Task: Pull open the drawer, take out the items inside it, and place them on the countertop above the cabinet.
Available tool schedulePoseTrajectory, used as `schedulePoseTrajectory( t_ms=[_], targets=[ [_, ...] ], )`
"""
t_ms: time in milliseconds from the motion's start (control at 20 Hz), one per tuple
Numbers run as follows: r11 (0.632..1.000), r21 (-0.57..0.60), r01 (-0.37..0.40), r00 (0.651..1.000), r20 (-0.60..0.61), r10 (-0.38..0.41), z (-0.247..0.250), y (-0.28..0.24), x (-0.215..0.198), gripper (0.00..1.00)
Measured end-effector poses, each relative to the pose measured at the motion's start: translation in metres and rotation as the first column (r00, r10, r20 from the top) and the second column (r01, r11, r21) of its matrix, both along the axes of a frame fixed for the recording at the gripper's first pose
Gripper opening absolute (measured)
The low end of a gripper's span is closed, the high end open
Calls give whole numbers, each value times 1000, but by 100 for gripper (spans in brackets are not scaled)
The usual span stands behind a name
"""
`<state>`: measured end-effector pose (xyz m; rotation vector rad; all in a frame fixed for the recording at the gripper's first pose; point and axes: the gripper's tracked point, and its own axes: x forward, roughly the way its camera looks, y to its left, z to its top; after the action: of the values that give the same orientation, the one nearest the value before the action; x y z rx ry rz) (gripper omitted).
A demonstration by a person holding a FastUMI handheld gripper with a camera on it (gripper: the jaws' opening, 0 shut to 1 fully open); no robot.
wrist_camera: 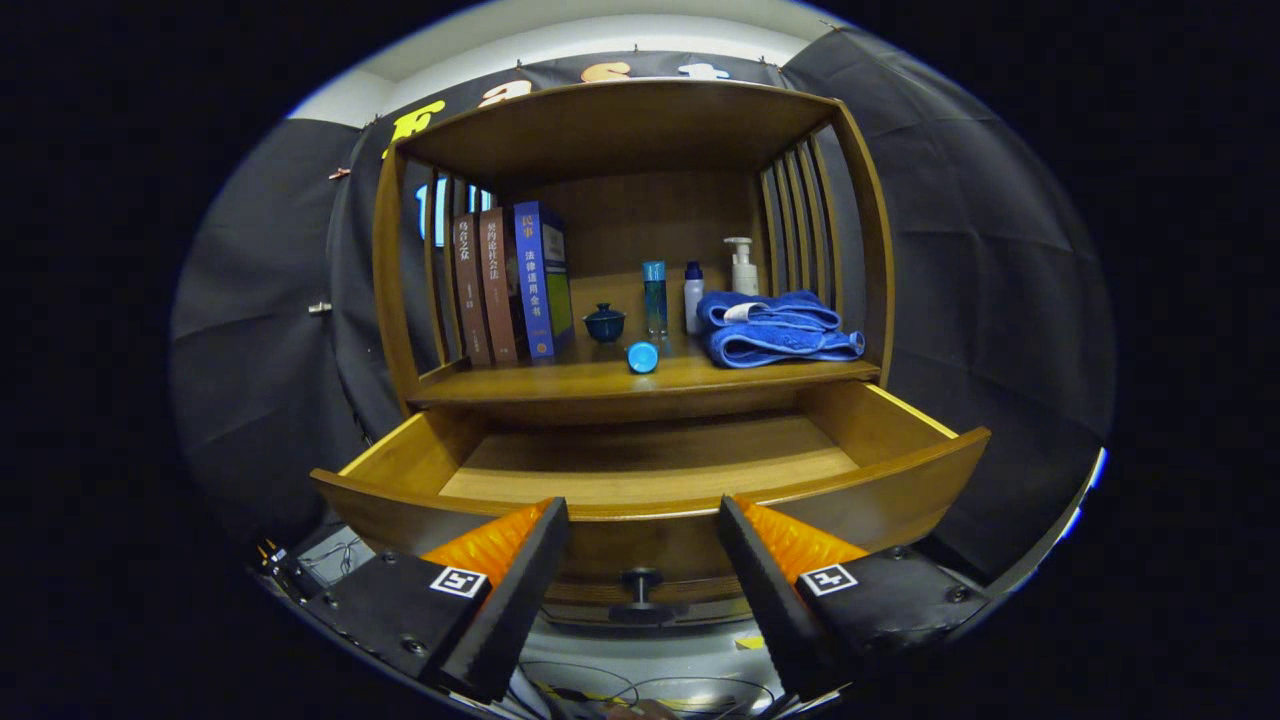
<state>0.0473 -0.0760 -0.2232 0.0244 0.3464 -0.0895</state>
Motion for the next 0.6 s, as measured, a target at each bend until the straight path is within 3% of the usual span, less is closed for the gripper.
schedulePoseTrajectory(
  t_ms=[600],
  targets=[
    [1000, 21, 5, 999, -43, -4, -19, -6, 111, 98]
  ],
)
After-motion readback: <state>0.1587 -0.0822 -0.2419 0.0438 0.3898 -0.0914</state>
